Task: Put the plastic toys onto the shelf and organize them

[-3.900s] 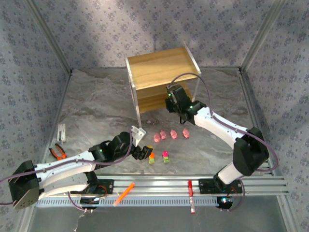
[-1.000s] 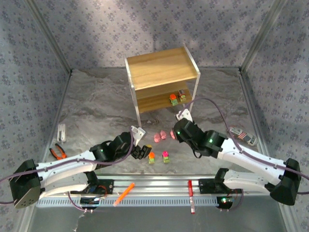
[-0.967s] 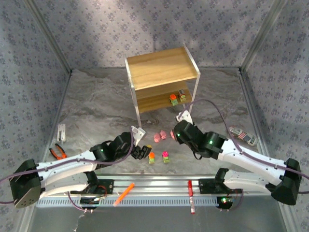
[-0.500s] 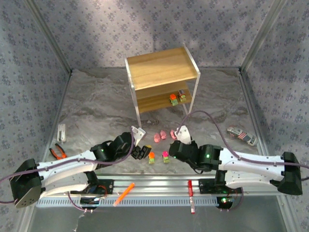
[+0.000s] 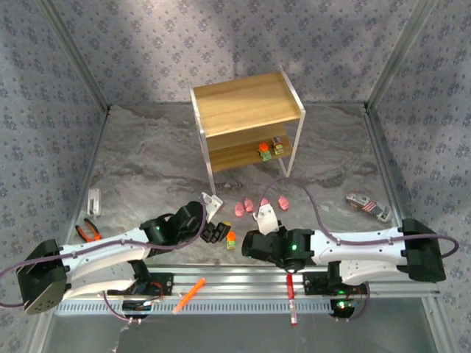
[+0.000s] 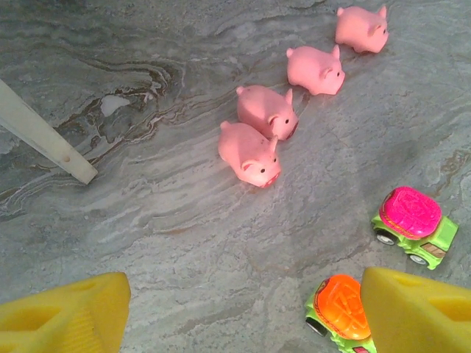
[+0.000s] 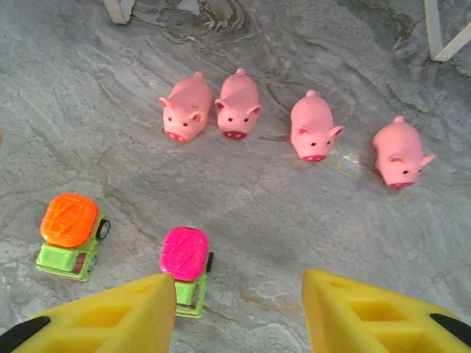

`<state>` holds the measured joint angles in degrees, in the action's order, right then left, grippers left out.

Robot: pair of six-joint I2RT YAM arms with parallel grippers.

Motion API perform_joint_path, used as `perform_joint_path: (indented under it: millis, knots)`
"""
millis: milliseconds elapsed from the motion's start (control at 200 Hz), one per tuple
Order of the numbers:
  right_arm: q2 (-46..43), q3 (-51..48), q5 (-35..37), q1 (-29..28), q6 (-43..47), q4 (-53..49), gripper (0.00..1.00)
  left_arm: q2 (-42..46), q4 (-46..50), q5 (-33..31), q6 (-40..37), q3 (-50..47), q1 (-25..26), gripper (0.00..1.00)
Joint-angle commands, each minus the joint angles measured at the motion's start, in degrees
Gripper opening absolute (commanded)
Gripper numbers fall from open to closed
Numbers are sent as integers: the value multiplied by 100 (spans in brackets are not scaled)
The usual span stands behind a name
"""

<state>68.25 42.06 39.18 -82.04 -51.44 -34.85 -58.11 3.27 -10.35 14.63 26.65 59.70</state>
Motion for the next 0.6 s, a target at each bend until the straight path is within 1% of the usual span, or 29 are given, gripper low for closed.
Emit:
perform_joint_path:
  millis: [0, 75, 345, 595]
  knots:
    - [223, -110, -37, -124, -442, 370, 50, -18, -2, -72, 13, 160, 41, 81]
    - [419, -70, -112, -204, -568, 489, 50, 5, 3, -70, 22, 147, 41, 81]
    - [1088, 226, -160, -337, -1305, 180, 49, 107, 24, -71, 44, 117, 41, 82]
    - [1432, 198, -191, -438, -1473, 488, 49, 99, 25, -64, 48, 112, 37, 81]
